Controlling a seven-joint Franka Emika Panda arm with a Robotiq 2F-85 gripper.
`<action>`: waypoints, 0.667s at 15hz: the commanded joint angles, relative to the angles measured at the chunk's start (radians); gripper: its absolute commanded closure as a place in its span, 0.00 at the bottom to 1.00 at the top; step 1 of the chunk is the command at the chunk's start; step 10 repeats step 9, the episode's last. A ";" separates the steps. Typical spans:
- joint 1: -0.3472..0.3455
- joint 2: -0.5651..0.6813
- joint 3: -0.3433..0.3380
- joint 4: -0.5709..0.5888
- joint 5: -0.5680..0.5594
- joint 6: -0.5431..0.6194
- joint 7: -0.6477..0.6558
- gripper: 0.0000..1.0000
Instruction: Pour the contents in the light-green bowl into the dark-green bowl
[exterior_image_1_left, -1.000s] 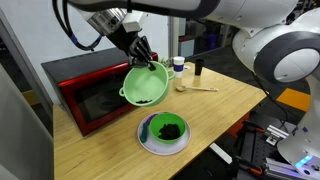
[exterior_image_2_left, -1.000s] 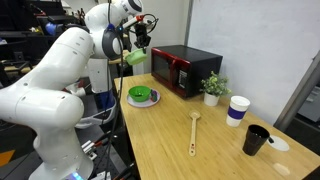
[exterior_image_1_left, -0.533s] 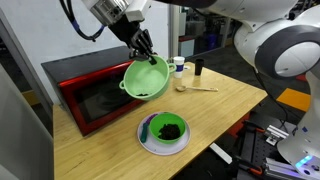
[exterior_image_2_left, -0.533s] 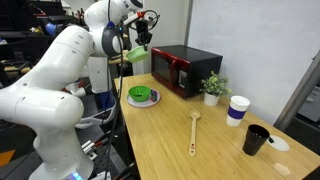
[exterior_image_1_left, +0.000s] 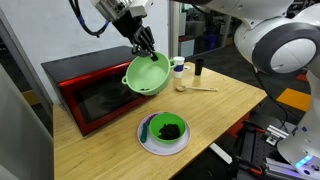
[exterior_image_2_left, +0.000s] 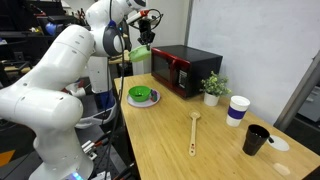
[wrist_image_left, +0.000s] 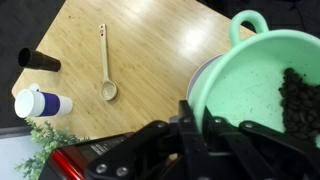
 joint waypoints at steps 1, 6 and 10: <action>-0.021 -0.026 0.010 -0.029 0.007 -0.012 -0.031 0.97; -0.040 -0.023 0.013 -0.035 0.008 -0.006 -0.049 0.97; -0.050 -0.022 0.014 -0.040 0.006 -0.004 -0.068 0.97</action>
